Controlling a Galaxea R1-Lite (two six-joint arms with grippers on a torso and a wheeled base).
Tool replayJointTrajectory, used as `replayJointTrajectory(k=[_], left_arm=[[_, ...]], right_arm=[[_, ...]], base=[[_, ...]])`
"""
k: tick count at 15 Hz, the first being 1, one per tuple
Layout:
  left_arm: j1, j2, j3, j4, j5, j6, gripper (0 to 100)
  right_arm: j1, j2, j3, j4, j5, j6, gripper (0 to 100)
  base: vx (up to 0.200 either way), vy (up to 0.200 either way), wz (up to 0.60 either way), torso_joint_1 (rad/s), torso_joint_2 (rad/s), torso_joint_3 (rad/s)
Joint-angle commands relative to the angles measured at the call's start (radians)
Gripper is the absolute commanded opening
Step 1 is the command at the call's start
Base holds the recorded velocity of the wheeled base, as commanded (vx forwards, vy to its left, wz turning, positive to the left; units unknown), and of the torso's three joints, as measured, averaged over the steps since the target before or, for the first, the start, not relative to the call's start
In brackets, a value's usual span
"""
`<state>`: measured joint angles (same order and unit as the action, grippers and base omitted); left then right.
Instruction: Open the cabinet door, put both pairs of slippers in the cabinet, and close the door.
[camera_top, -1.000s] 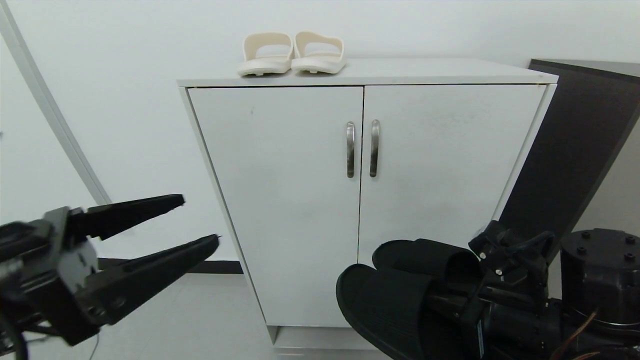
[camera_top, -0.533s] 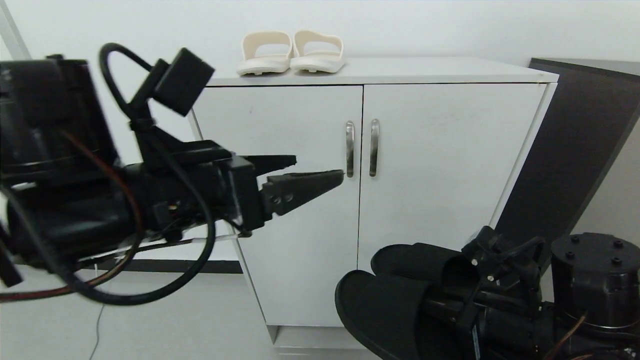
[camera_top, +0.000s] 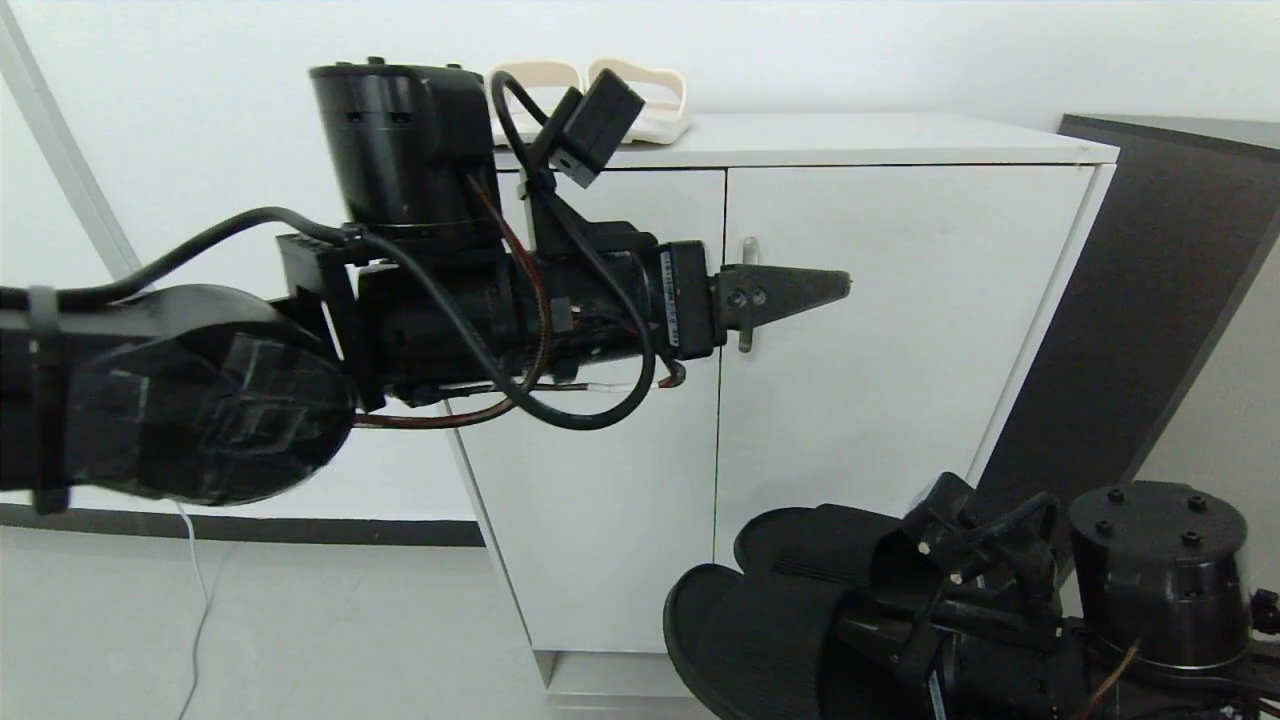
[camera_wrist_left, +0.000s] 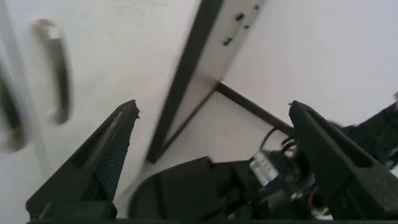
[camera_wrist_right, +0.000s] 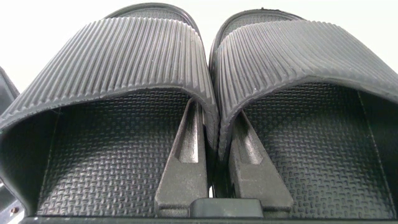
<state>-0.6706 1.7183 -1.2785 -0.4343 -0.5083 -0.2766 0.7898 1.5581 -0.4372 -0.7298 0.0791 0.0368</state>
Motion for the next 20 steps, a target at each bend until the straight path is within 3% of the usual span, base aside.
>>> replayJointTrajectory(k=[1, 5, 9, 11, 13, 20], left_arm=[[0.002, 0.084, -0.056, -0.001, -0.022, -0.026, 100], [0.031, 0.126, -0.071, -0.003, -0.032, -0.029, 100], [0.029, 0.141, -0.110, -0.001, 0.056, -0.038, 100], [0.029, 0.190, -0.168, 0.000, 0.145, -0.038, 100], [0.031, 0.216, -0.185, 0.000, 0.180, -0.038, 100], [0.043, 0.268, -0.239, 0.003, 0.183, -0.039, 100]], right_arm=[[0.000, 0.010, 0.002, 0.000, 0.001, 0.000, 0], [0.000, 0.014, 0.005, 0.000, 0.001, -0.005, 0], [0.000, 0.013, 0.005, 0.000, 0.001, -0.006, 0], [0.000, 0.013, 0.006, 0.000, -0.001, -0.006, 0], [0.000, 0.014, 0.006, 0.000, -0.001, -0.006, 0], [0.006, 0.025, 0.006, 0.000, 0.001, -0.005, 0]], base=[[0.000, 0.000, 0.00, 0.000, 0.00, 0.000], [0.000, 0.000, 0.00, 0.000, 0.00, 0.000], [0.000, 0.000, 0.00, 0.000, 0.00, 0.000], [0.000, 0.000, 0.00, 0.000, 0.00, 0.000], [0.000, 0.000, 0.00, 0.000, 0.00, 0.000], [0.000, 0.000, 0.00, 0.000, 0.00, 0.000]])
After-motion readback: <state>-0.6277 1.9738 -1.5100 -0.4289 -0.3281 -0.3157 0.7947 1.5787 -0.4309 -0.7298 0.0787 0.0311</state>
